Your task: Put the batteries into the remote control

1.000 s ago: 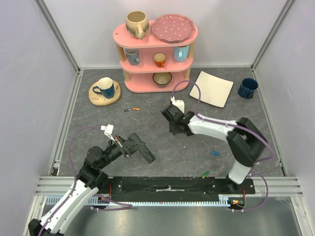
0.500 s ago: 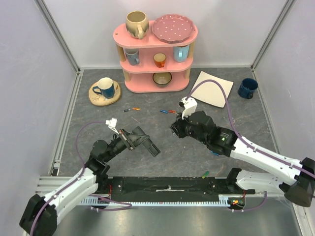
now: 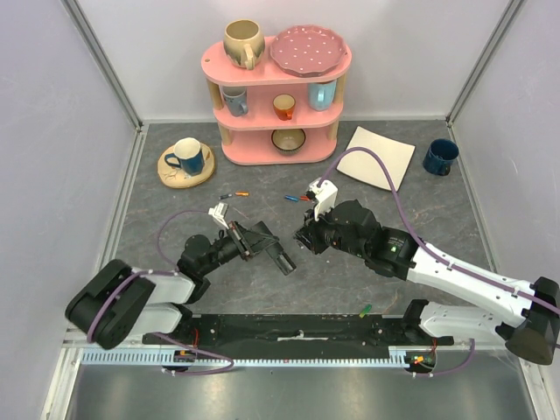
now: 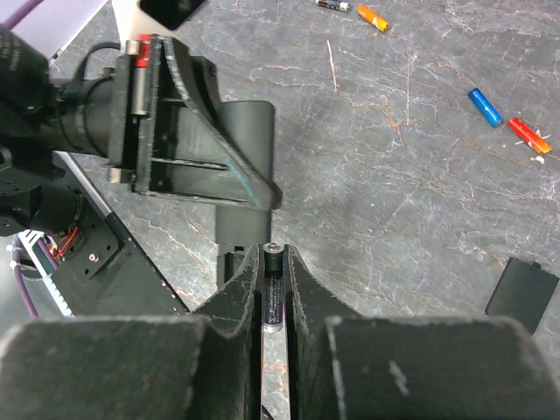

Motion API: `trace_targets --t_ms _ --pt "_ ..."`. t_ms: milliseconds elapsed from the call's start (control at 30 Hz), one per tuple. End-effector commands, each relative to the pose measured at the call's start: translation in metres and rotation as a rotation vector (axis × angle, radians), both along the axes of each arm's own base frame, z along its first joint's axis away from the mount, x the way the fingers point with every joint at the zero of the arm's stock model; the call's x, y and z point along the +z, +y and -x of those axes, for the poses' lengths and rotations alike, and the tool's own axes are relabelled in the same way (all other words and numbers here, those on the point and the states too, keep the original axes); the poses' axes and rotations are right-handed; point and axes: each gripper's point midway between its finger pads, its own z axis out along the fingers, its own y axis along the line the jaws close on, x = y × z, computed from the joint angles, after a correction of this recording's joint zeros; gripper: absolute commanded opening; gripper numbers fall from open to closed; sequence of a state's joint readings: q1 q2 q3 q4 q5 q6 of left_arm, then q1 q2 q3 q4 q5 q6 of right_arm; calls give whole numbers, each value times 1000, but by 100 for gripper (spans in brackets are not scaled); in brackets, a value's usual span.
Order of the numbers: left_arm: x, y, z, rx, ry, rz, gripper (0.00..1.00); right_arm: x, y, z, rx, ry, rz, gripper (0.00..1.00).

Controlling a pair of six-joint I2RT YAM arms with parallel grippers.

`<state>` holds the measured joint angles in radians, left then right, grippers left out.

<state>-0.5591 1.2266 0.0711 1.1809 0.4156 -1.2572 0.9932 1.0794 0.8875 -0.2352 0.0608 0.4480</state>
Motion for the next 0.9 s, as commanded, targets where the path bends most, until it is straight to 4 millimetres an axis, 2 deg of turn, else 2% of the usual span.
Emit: trace_targets --t_ms 0,67,267,367,867 --pt "65 -13 0 -84 -181 199 2 25 10 -1 36 -61 -64 0" --pt "77 -16 -1 -102 -209 241 2 24 11 0 33 -59 -69 0" --pt "86 -19 -7 -96 -233 260 2 21 11 -2 1 -54 -100 0" --pt "88 -19 -7 -96 -246 261 2 12 12 -1 -11 -51 -101 0" --pt "108 -10 -3 -41 -360 273 2 -3 29 10 13 -39 -107 0"
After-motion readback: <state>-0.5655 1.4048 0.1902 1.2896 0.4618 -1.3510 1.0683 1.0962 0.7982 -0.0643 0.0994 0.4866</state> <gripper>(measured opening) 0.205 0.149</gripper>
